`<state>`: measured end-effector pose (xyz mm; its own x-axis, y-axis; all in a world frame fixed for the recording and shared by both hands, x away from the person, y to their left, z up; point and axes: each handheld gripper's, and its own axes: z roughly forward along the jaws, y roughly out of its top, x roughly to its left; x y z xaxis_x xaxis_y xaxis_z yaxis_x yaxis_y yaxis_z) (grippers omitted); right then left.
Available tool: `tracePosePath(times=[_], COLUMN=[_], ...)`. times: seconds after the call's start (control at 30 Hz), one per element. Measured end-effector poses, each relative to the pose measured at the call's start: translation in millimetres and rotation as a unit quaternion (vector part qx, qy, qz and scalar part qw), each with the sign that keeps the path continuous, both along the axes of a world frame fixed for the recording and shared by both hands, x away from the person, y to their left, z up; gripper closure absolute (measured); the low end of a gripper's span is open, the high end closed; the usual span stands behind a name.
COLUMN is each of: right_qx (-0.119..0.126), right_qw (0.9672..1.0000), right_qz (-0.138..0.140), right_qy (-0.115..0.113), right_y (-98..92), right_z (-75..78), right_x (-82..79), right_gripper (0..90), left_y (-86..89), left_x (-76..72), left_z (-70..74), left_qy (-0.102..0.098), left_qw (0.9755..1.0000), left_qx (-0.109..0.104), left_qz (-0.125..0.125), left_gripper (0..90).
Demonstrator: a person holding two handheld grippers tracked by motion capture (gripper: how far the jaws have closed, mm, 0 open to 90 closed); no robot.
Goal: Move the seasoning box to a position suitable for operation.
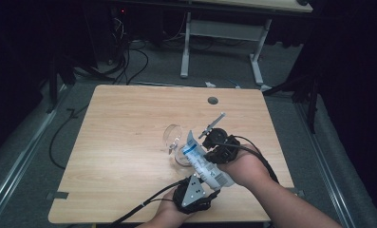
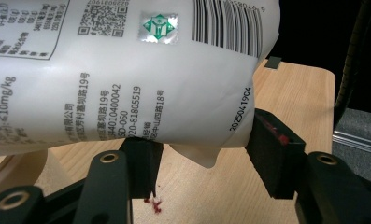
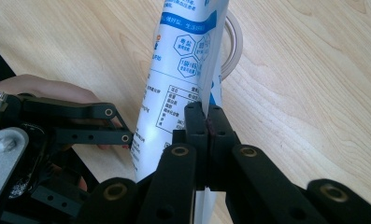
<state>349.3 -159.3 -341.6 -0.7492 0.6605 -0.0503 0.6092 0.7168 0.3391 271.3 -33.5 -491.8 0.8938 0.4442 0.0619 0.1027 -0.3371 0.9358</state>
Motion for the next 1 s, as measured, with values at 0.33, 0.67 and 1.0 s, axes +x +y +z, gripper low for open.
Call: tracePosePath(times=[0.33,0.67,1.0], right_qx=[-0.002,-0.002,-0.004], right_qw=[1.0000,1.0000,1.0000], right_qz=[0.000,0.001,0.003], right_qy=[0.002,0.001,0.001], right_y=[0.6,2.6,4.1], right_z=[-2.8,-4.8,-5.2], right_x=[4.9,8.4,12.0], right_gripper=[90.0,90.0,90.0], left_y=[-1.2,-1.5,-1.6], left_x=[1.2,1.7,2.6], left_z=[-0.3,0.0,1.1], left_qy=[0.002,0.002,0.000], left_qw=[1.0000,1.0000,1.0000], left_qx=[0.000,-0.002,-0.004], left_qz=[0.002,0.003,0.006], left_gripper=[48.0,48.0,48.3])
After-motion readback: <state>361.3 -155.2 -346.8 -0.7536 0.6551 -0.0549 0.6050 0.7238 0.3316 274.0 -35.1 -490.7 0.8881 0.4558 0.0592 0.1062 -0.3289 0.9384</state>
